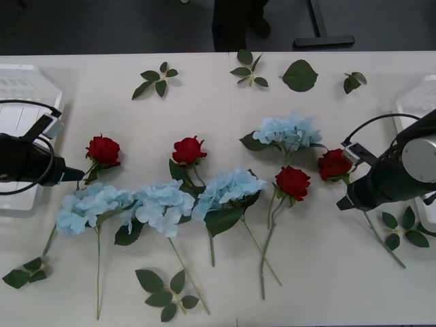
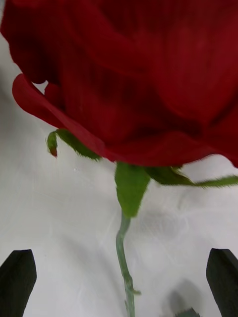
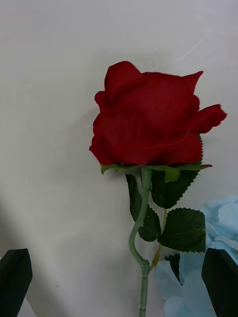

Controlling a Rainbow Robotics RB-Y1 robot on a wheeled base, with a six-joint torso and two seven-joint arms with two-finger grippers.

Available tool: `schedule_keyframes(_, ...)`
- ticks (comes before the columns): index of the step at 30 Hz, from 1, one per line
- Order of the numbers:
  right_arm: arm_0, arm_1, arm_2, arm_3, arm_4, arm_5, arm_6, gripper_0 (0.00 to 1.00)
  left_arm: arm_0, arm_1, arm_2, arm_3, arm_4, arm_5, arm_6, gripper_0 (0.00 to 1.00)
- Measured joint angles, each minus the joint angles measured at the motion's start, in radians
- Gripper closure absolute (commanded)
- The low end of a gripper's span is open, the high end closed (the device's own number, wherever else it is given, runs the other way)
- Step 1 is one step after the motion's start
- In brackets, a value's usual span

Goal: Place the red flowers into the right box and the blue flowers into the left box. If a person shows an open palm, hand one flower to the person first, then continue sorting.

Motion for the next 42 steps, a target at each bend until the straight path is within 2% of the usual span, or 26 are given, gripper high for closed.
schedule_keyframes(7,-0.006,0.017,0.041,0.04,0.016,-0.026,0.0,0.0,-0.077,-0.02,-0.09,0.078,-0.024,0.0,0.0,0.0)
schedule_keyframes(8,-0.009,0.025,0.041,0.056,0.019,-0.028,0.0,0.02,-0.086,-0.024,-0.104,0.084,-0.027,-0.002,0.0,0.0)
schedule_keyframes(10,-0.017,0.04,0.041,0.084,0.024,-0.032,0.0,0.44,-0.099,-0.032,-0.127,0.092,-0.038,-0.01,0.0,0.0)
schedule_keyframes(13,-0.028,0.056,0.041,0.105,0.033,-0.033,-0.001,1.0,-0.109,-0.05,-0.145,0.094,-0.077,-0.015,0.0,0.0)
schedule_keyframes(34,-0.05,0.057,0.016,0.105,0.041,-0.011,-0.002,1.0,-0.115,-0.073,-0.162,0.096,-0.101,-0.036,0.0,0.0)
schedule_keyframes(38,-0.071,0.057,-0.112,0.096,-0.048,0.078,-0.001,1.0,-0.115,-0.073,-0.162,0.097,-0.101,-0.036,0.0,0.0)
schedule_keyframes(42,-0.09,0.059,-0.317,0.07,-0.241,0.056,0.028,1.0,-0.116,-0.073,-0.163,0.097,-0.102,-0.036,0.0,0.0)
